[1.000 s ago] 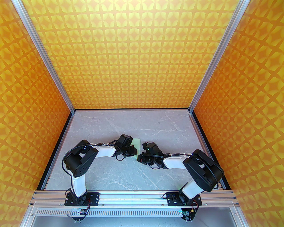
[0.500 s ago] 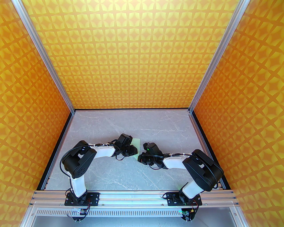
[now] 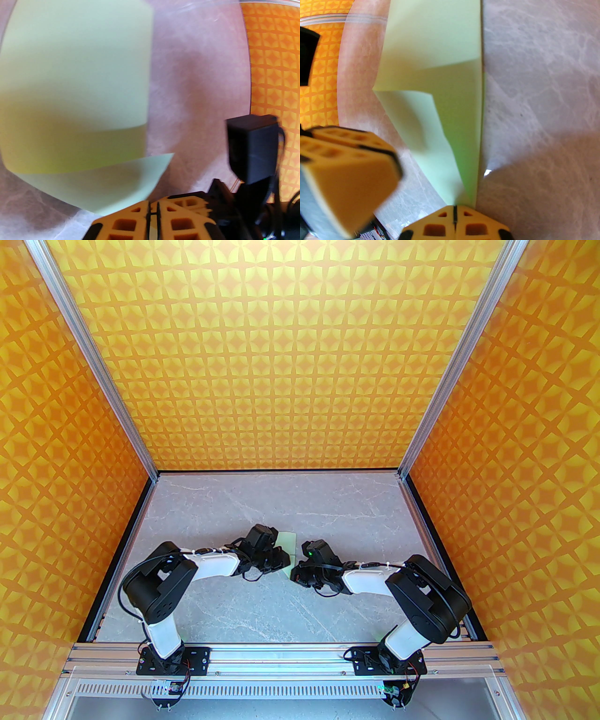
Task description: Fold a paper plane with a square sheet of paper (fold left side to right side)
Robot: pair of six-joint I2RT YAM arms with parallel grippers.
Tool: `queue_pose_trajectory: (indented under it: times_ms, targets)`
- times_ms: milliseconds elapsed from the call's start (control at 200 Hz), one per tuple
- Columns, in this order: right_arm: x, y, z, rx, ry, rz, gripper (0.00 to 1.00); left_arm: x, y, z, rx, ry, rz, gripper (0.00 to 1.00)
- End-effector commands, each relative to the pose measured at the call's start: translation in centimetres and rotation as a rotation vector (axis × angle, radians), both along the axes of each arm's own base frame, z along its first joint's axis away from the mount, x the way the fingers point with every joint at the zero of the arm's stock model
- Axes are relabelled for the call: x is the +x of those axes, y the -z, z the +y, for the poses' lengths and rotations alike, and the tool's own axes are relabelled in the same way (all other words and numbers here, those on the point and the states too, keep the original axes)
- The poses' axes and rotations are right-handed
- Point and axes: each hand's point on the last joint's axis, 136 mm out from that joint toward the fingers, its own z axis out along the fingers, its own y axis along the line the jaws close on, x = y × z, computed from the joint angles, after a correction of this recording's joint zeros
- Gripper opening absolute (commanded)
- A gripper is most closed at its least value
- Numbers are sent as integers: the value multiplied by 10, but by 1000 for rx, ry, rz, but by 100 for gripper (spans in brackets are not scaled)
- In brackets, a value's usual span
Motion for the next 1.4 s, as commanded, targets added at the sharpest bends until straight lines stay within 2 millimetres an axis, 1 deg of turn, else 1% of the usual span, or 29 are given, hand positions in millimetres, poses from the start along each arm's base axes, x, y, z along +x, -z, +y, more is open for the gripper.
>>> queue_pose_trajectory:
  times_ms: [0,95,300,480,670,750,760,770,1140,1395]
  targets:
    - [-25,38,-31,-175,28,136,0,-3,9,-5,-14,-4,26,16]
    - [-28,42,-34,-191,34,157,0,-3,13,-4,-4,-2,29,16]
    - [-34,48,-39,-219,46,199,0,-9,36,8,64,-1,45,16]
    - [-43,52,-46,-255,40,234,0,-5,42,19,120,-1,21,16]
    - [-51,57,-51,-284,20,267,0,8,40,29,130,-13,4,16]
    - [-53,58,-52,-288,18,274,0,10,39,29,137,2,-3,16]
    - [-53,59,-52,-288,17,276,0,16,39,35,138,-17,-2,16]
    - [-53,59,-52,-288,17,276,0,18,40,37,139,-23,-2,16]
    - [-58,63,-55,-298,7,295,0,43,36,51,169,-20,-24,17]
    - [-61,65,-55,-296,6,305,0,59,39,60,189,-27,-25,17]
